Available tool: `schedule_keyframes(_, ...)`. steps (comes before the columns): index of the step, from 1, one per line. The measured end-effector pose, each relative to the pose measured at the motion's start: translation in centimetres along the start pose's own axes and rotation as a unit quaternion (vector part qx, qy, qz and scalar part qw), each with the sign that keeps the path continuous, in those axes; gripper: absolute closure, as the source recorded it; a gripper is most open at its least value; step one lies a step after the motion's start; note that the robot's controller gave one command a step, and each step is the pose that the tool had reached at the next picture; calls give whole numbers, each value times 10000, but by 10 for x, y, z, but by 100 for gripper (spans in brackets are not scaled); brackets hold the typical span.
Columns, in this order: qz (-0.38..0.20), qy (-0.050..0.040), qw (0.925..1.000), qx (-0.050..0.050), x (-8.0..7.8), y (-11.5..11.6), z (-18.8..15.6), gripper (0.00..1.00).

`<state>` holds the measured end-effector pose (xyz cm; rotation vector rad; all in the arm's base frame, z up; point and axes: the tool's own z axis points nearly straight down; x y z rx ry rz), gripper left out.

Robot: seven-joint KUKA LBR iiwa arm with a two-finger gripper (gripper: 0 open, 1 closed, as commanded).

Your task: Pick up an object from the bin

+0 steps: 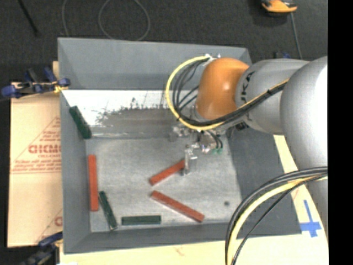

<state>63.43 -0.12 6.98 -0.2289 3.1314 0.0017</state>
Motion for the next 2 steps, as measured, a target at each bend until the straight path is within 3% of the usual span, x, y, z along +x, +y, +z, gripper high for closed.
schedule_keyframes(1,4,-11,10000,11,0,-3,-1,100)
schedule_keyframes(2,-173,-45,9998,23,54,-7,-134,100)
